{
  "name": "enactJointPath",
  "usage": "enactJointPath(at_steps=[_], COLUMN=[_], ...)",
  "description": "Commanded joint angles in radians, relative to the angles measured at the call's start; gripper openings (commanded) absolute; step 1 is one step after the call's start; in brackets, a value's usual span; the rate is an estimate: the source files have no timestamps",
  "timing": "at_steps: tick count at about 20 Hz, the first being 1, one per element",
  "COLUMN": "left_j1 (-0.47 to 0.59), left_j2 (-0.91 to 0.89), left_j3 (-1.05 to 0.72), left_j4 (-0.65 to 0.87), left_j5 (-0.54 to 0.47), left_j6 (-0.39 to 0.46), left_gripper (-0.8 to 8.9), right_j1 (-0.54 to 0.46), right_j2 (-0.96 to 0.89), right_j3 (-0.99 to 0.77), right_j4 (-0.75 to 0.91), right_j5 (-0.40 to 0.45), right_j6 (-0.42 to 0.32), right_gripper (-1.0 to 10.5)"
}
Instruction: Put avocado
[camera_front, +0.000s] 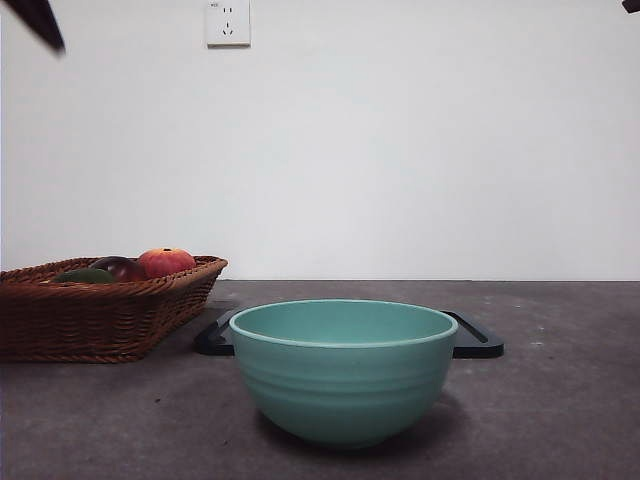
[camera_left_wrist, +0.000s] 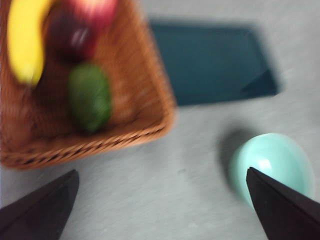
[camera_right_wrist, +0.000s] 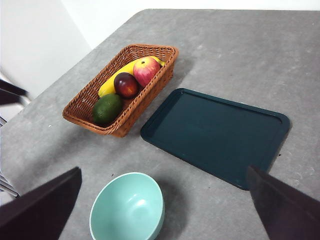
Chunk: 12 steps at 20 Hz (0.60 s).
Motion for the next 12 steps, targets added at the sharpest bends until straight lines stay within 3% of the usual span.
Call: enactJointPath(at_steps=[1,9,12], left_j1=[-0.002,-0.002,-0.003], left_j2=[0.121,0.500,0.615], left_j3=[0.055,0.199,0.258], left_j4=[0.007,0.016,0.033], left_j5=[-0.036,-0.175,-0.183], left_j6=[0.016,0.089,0.098], left_gripper=[5.59,5.59,5.59], right_j1=[0.005,0.004,0.005], right_j2=[0.003,0.003,0.003], right_j3=[0.019,0.019,0.019], right_j4=[0.004,0.001,0.001], right_j5=[-0.005,-0.005,-0.005], right_j6=[-0.004,0.015,0.015], right_gripper=[5.8,5.8,5.8])
